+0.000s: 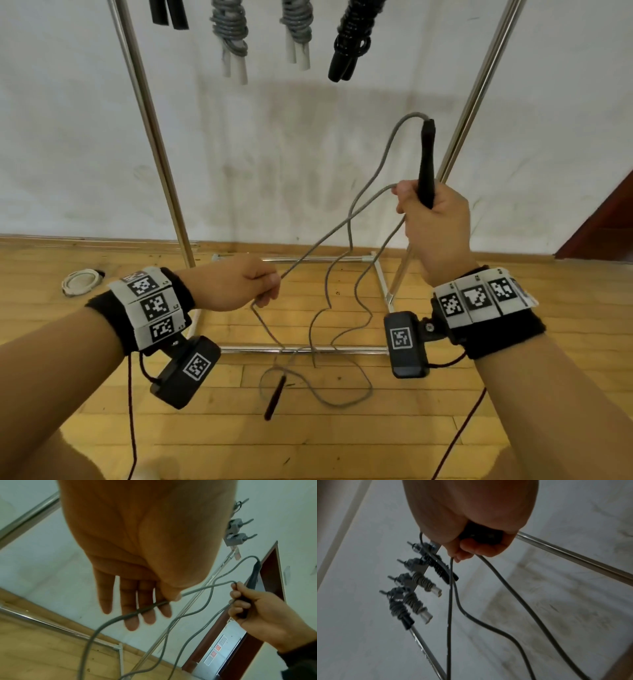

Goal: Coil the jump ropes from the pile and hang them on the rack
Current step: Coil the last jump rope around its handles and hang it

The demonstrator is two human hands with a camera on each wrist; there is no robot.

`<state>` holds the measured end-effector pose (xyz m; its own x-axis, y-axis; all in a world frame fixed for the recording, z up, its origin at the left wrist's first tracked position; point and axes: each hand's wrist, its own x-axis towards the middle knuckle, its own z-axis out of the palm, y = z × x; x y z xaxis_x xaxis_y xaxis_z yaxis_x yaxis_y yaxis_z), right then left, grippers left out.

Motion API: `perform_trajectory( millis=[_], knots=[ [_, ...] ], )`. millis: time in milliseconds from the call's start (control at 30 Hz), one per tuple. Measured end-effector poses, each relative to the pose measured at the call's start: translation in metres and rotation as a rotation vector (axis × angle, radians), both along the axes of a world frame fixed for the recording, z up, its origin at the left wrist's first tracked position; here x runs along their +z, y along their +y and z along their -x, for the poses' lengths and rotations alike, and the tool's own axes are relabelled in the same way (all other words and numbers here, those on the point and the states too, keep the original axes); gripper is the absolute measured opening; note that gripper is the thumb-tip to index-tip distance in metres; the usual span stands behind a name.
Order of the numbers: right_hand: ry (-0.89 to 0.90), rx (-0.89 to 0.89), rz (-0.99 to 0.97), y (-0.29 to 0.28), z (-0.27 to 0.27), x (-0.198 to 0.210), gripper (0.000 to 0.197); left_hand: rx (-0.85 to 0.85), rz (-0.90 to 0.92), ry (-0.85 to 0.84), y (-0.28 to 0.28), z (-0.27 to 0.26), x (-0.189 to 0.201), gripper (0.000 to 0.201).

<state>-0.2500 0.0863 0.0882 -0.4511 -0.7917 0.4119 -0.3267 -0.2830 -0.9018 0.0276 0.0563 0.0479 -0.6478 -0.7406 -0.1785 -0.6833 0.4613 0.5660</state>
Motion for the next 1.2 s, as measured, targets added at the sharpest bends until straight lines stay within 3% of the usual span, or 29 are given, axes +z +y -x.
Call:
perform_trajectory(
  millis=[100, 267, 433, 633, 833, 967, 1200],
  knots=[
    [0.069, 0.018, -0.025, 0.003, 0.009, -0.004, 0.011, 0.070, 0.068, 0.025, -0.005, -0.006, 0.000, 0.032],
    [0.372, 0.059, -0.084, 0.009, -0.005, -0.016, 0.015, 0.139, 0.206, 0.125, -0.008, -0.006, 0.004, 0.029],
    [0.542, 0.318, -0.116, 0.016, -0.038, -0.031, 0.016, 0.041, 0.246, 0.192, 0.002, 0.008, 0.007, 0.025],
    [0.482, 0.432, -0.165, 0.010, -0.053, -0.041, 0.019, 0.089, 0.245, 0.360, 0.002, 0.006, 0.016, 0.023],
    [0.433, 0.363, -0.096, -0.002, -0.044, -0.039, 0.013, 0.003, 0.068, 0.156, -0.013, -0.014, -0.001, 0.021],
    [0.454, 0.311, -0.102, -0.007, -0.027, -0.038, 0.013, -0.013, -0.046, 0.139, -0.022, -0.022, -0.016, 0.020],
    [0.422, 0.174, -0.070, -0.012, -0.017, -0.036, 0.015, -0.014, -0.077, -0.023, -0.034, -0.020, -0.038, 0.022]
  ],
)
